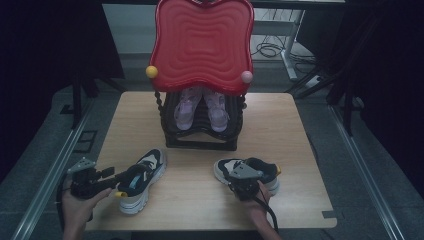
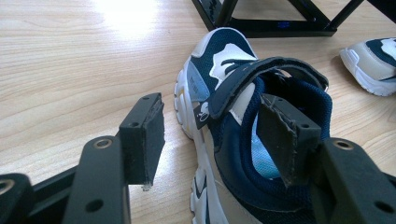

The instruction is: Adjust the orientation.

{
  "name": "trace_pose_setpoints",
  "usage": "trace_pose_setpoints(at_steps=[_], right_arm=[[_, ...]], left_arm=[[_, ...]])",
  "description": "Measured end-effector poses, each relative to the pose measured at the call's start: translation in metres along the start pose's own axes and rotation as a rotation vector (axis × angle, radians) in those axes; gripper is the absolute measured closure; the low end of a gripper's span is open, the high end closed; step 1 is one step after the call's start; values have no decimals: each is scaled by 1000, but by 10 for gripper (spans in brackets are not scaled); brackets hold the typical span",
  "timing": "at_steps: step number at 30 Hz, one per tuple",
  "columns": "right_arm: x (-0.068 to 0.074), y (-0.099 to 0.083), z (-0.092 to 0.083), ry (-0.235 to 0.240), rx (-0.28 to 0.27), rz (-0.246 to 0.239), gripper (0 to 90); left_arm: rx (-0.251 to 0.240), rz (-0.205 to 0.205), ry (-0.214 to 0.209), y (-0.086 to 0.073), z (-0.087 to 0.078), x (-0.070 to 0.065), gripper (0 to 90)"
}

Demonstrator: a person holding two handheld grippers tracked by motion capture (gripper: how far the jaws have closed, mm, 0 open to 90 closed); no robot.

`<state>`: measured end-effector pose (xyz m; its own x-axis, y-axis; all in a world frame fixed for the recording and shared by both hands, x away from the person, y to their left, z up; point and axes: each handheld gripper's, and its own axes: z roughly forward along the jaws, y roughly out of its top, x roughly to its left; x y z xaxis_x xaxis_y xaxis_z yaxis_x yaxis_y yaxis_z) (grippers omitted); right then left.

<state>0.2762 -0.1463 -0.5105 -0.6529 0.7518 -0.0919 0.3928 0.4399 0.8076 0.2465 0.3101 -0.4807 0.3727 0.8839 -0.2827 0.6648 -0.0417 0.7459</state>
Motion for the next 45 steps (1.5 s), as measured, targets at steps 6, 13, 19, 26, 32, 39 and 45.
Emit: trace_pose_setpoints(at_steps=[6,13,19,26,32,39,45], right_arm=[[-7,7,-23,28,-68,24,895],[-36,9,-48,41,-119,87,895],[-65,3,-69,16,-155,144,895],[-95,-4,-88,5,-210,201,895],[-114,-11,-93,-8,-217,226,895],[-132,-22,-89,-6,-205,258,895],[-142,-30,-85,-16,-185,272,895]], left_arm=[[-1,-1,2,0,-2,1,415],[-1,-2,3,0,-2,1,414],[-1,-1,3,-1,-1,1,414],[-4,0,3,-1,-1,1,414],[-4,-2,6,-1,-2,1,414],[-1,-1,6,-1,-2,2,413],[-2,0,6,-1,-2,2,414]])
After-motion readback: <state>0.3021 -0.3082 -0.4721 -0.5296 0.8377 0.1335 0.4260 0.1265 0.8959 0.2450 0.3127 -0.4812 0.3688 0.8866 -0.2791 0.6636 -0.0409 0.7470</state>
